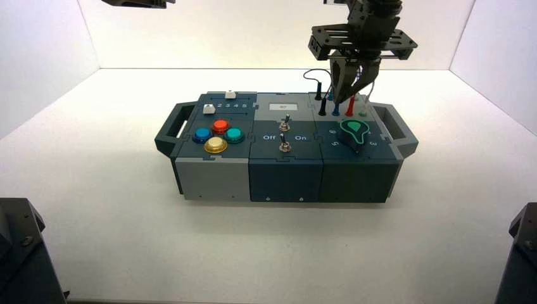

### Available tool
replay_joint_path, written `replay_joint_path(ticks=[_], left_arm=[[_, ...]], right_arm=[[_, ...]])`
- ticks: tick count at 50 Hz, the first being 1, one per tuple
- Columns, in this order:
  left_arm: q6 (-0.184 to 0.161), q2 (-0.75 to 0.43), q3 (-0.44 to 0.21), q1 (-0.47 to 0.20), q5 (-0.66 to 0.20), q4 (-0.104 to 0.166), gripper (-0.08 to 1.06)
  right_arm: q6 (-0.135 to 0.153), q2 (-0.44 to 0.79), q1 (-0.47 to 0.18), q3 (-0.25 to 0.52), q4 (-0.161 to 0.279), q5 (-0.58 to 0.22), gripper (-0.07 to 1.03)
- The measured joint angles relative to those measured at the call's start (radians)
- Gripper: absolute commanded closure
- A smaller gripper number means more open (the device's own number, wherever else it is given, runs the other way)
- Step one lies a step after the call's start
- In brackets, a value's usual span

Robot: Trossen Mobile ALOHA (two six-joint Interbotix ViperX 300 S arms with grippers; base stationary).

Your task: Pull the blue wire.

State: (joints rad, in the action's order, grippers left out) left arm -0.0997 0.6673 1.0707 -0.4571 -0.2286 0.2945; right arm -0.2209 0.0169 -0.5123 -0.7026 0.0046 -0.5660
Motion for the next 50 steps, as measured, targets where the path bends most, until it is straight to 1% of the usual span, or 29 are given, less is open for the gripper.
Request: replay_joint_path(ticks=[7, 17, 26, 38, 50], left_arm=[[0.0, 0.0, 0.0, -0.002, 0.0, 0.0, 0.77], [0.0, 0.0, -0.002, 0.0, 0.0, 0.0, 0.77], [0.0, -0.002, -0.003, 0.0, 0.002, 0.0, 0.77], [0.0, 0.0, -0.002, 0.0, 0.002, 0.0, 0.77], [0.0, 0.0, -0.003, 0.0, 0.0, 0.0, 0.77]], right_arm=[[0.0, -0.002, 0.0, 0.0, -0.003, -0.003, 0.99], [-0.005, -0.011, 0.0, 0.003, -0.005, -0.028, 0.99], [-0.006, -0.043, 0.0, 0.008, -0.006, -0.071, 0.99], [-0.006, -0.106, 0.002, 0.032, -0.009, -0.098, 0.99], [-0.008, -0.109, 0.002, 0.04, -0.008, -0.118, 0.99]])
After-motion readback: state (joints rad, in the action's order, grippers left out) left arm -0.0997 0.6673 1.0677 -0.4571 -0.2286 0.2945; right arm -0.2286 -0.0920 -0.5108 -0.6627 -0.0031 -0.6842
